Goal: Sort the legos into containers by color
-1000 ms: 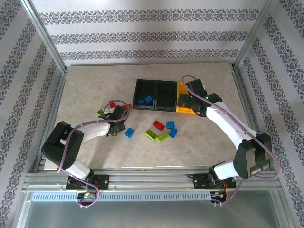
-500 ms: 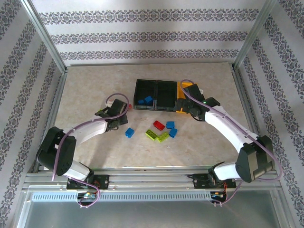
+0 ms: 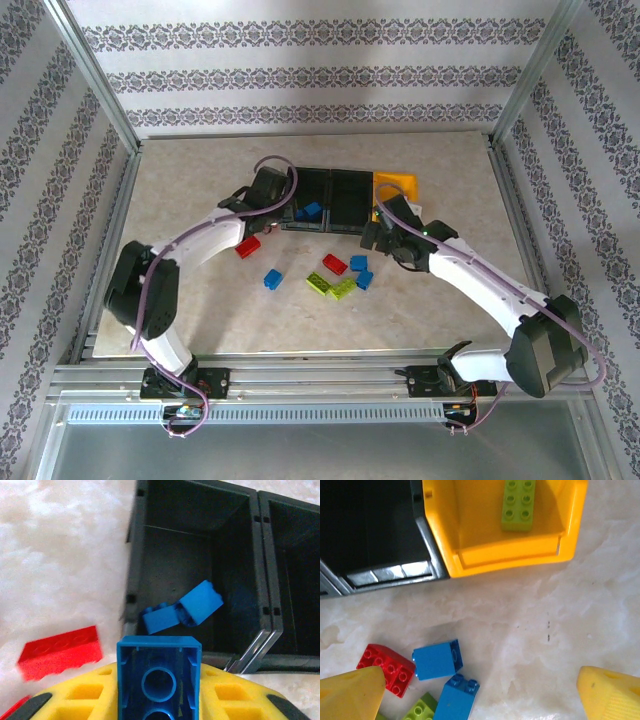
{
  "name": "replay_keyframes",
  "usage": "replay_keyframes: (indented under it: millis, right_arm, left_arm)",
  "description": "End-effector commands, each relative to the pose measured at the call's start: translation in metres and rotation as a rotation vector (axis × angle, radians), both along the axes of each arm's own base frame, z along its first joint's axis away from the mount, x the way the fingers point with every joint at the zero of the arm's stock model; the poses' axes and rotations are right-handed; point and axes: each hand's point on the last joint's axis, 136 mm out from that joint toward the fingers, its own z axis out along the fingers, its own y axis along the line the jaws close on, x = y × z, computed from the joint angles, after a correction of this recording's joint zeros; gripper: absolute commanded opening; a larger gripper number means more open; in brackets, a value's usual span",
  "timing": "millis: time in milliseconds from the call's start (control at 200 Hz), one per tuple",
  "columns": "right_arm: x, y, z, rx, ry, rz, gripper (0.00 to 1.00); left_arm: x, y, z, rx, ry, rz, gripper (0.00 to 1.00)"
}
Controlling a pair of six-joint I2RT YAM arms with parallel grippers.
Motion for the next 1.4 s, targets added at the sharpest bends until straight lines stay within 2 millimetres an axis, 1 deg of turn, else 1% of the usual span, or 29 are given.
replay_keyframes:
  millis: [0,50,180,285,360,485,625,795,874,939,1034,1184,1394]
  right_arm:
    - [-0.015,-0.003,-0.009,-0.004,0.015,-0.059,0.98]
    - [-0.02,-0.002,-0.014,-0.003,0.022,-0.077,0.98]
    - [-0.035,0.003,-0.026,0.0,0.035,-0.111,0.98]
    - [-0.046,0.008,-0.034,0.011,0.044,-0.133,0.98]
    - [-0.052,0.014,-0.037,0.016,0.044,-0.139,0.98]
    - [-0.059,0.026,-0.043,0.031,0.049,-0.141,0.98]
    - [-0.062,0.037,-0.05,0.041,0.061,-0.14,0.98]
    - [-0.06,0.053,-0.055,0.052,0.066,-0.13,0.98]
    - [-0.059,0.059,-0.058,0.052,0.066,-0.125,0.98]
    - [-0.057,0.064,-0.061,0.054,0.072,-0.12,0.98]
    - [-0.057,0.07,-0.065,0.05,0.088,-0.114,0.98]
    - [-0.058,0.076,-0.07,0.04,0.105,-0.101,0.98]
    - [-0.058,0.078,-0.077,0.023,0.116,-0.101,0.98]
  left_arm:
    - [0.008,-0.023,-0.002,0.028,0.014,-0.109,0.27]
    - [0.015,-0.028,-0.003,0.038,0.013,-0.123,0.27]
    - [0.034,-0.035,-0.009,0.086,0.024,-0.132,0.27]
    - [0.048,-0.035,-0.011,0.122,0.023,-0.119,0.28]
    - [0.056,-0.034,-0.013,0.149,0.024,-0.104,0.31]
    - [0.065,-0.031,-0.022,0.19,0.043,-0.079,0.31]
    - [0.073,-0.028,-0.03,0.225,0.047,-0.053,0.31]
    - [0.081,-0.024,-0.038,0.265,0.052,-0.028,0.32]
    - [0.083,-0.024,-0.038,0.267,0.049,-0.02,0.35]
    - [0.084,-0.024,-0.039,0.264,0.049,-0.017,0.4]
    - [0.084,-0.025,-0.036,0.255,0.045,-0.014,0.44]
    - [0.081,-0.026,-0.026,0.232,0.027,-0.015,0.51]
    - [0.074,-0.029,0.0,0.161,-0.016,-0.017,0.55]
